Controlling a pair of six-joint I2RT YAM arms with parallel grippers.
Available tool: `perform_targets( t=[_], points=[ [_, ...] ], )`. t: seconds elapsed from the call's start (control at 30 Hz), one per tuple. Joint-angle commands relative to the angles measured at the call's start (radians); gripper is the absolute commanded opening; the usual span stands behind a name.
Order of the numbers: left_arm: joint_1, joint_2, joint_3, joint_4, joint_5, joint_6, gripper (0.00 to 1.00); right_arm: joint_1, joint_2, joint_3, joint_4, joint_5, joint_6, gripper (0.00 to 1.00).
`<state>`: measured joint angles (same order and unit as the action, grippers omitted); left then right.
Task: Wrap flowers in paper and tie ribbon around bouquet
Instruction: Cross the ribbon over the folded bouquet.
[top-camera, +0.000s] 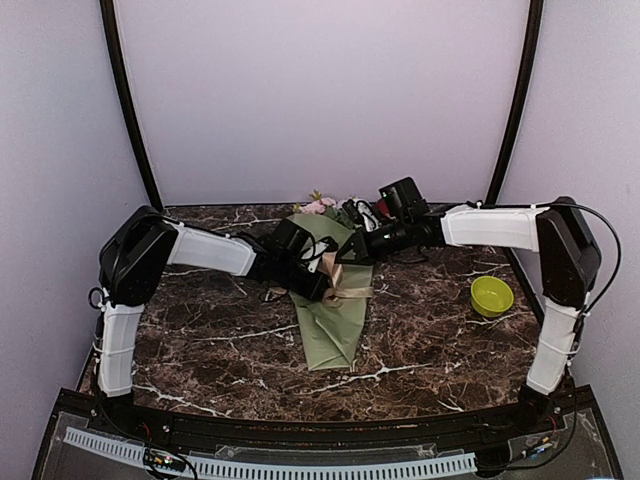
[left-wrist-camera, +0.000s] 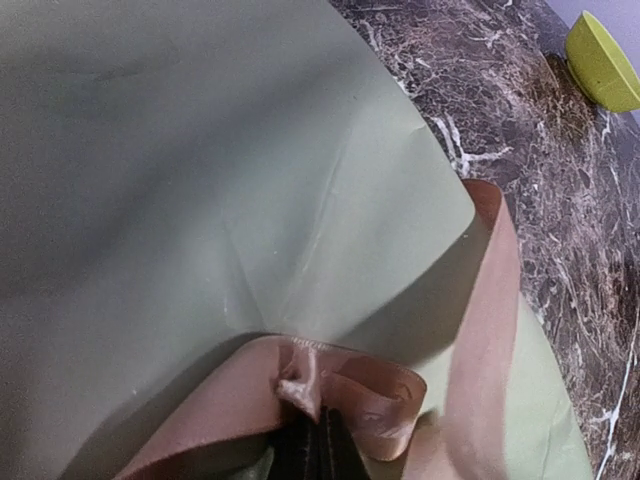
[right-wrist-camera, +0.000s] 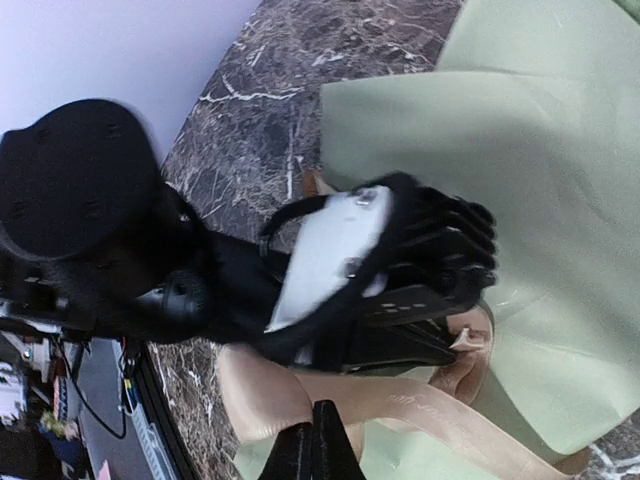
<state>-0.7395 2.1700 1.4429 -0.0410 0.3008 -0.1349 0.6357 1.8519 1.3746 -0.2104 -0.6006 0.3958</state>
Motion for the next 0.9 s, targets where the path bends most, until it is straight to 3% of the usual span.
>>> perform_targets(
  t=[0.0,0.27,0.4,0.63,0.87],
  points=[
    [0.011,-0.098,-0.075,0.115,0.067,-0.049,0.0,-0.009,0.067,-0.024,0.173,-0.051,0.115,0.0],
    [0.016,-0.268,-0.26,0.275,0.017,-0.03,0.0,-0.033,0.193,0.033,0.143,0.012,0.125,0.0],
    [0.015,-0.353,-0.341,0.277,0.005,0.044,0.0,-0.034,0.263,0.118,0.101,0.028,0.102,0.0],
    [-0.004,-0.473,-0.379,0.173,0.139,0.251,0.0,-0.01,0.378,0.285,0.042,-0.002,0.083,0.0],
    [-0.089,-0.54,-0.258,-0.057,0.273,0.469,0.0,0.027,0.439,0.414,0.011,-0.026,0.071,0.0]
  ],
)
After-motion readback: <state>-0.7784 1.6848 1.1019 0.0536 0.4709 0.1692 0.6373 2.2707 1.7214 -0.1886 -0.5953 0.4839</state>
